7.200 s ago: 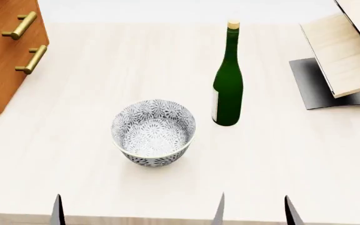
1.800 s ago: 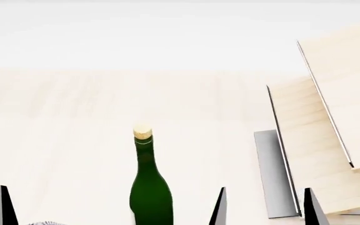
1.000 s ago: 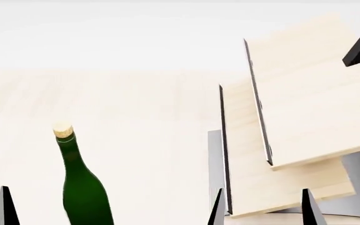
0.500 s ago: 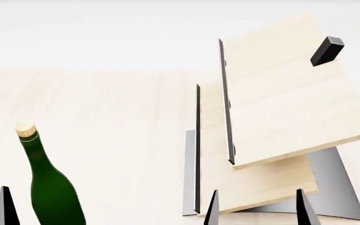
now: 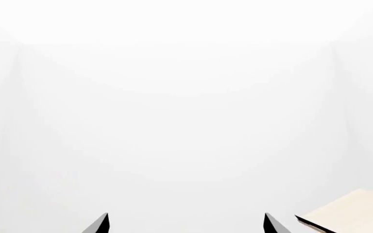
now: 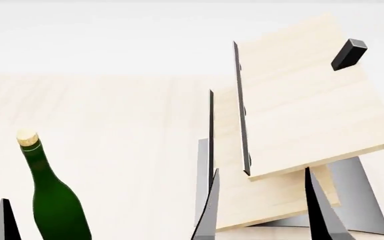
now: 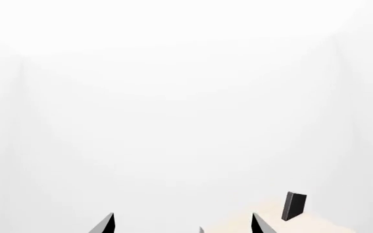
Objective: Put the wine bottle on the wine rack.
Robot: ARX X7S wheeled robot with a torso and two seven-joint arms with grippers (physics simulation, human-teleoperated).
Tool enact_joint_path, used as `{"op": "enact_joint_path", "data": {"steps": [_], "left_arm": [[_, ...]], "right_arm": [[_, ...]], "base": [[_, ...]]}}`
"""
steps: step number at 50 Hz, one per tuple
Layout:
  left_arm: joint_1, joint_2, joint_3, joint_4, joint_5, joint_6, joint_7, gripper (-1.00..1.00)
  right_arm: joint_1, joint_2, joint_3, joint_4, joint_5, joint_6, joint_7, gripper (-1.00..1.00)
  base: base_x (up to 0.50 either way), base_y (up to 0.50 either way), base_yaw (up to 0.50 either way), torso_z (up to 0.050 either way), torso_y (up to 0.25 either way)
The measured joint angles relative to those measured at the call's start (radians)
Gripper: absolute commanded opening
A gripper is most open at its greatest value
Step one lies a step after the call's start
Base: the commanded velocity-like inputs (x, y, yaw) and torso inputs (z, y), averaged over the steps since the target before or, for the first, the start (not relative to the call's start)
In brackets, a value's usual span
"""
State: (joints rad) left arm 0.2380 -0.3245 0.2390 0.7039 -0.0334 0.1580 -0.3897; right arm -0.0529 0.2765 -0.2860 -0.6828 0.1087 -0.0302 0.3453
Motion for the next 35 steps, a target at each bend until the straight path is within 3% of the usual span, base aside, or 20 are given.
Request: {"op": "enact_joint_path", "data": {"steps": [21,35], "left_arm": [[-0.003,-0.009,-0.004,0.003,-0.009,-0.001,-0.011,1.0],[-0.004,-0.014,-0.005,0.004,-0.013,-0.002,-0.017,1.0]], "right_arm": [[0.385,-0.04,-0.004,-0.105,0.052,0.404,0.004,1.0],[0.562,-0.048,0.004,-0.063,0.113,0.551,-0.03,1.0]], "base": [[0.0,0.0,0.0,0.0,0.0],[0.0,0.0,0.0,0.0,0.0]]}}
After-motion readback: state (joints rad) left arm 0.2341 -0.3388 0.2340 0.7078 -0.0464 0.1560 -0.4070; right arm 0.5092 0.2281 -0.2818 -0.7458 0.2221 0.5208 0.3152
